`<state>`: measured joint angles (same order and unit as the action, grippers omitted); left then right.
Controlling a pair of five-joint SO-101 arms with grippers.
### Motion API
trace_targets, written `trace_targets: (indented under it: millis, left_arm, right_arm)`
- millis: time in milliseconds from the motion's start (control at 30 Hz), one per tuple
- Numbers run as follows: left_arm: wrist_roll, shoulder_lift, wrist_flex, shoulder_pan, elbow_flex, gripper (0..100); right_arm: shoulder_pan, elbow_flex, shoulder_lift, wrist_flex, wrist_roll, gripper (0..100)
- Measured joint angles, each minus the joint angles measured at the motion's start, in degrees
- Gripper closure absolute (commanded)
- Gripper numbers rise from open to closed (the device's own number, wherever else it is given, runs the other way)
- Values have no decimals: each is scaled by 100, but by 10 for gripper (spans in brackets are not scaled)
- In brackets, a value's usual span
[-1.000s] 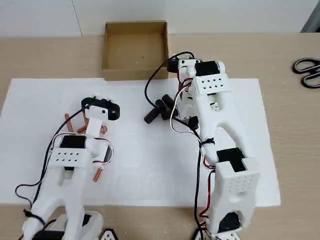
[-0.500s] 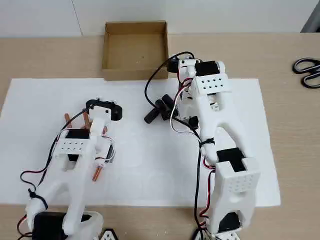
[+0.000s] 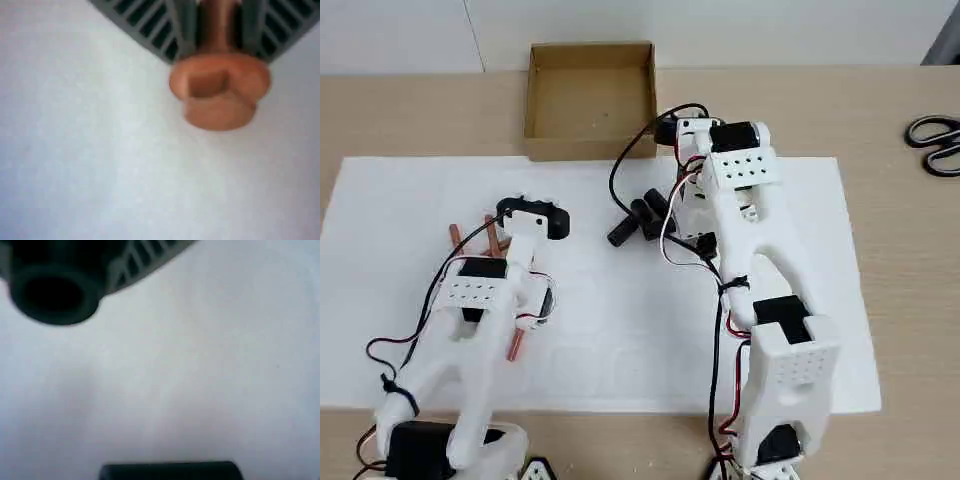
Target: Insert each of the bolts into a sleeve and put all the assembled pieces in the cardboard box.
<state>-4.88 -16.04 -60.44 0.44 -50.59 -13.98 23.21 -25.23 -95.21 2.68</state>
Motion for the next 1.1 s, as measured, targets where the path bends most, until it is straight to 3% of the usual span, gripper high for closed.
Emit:
trace_targets:
  millis: [267, 533, 833, 1100]
  left_arm:
    - [0, 0, -149, 141, 404, 994]
    - [0, 0, -1908, 141, 2189, 994]
    - [0, 0, -3710, 0, 3974, 994]
    - [598, -721, -3815, 70, 4255, 994]
  right_arm:
    - [0, 0, 0, 0, 0, 995]
    - [-255, 0, 123, 0, 0, 995]
    - [-431, -88, 2013, -44, 0, 995]
    - [-484, -1178, 4132, -62, 0, 995]
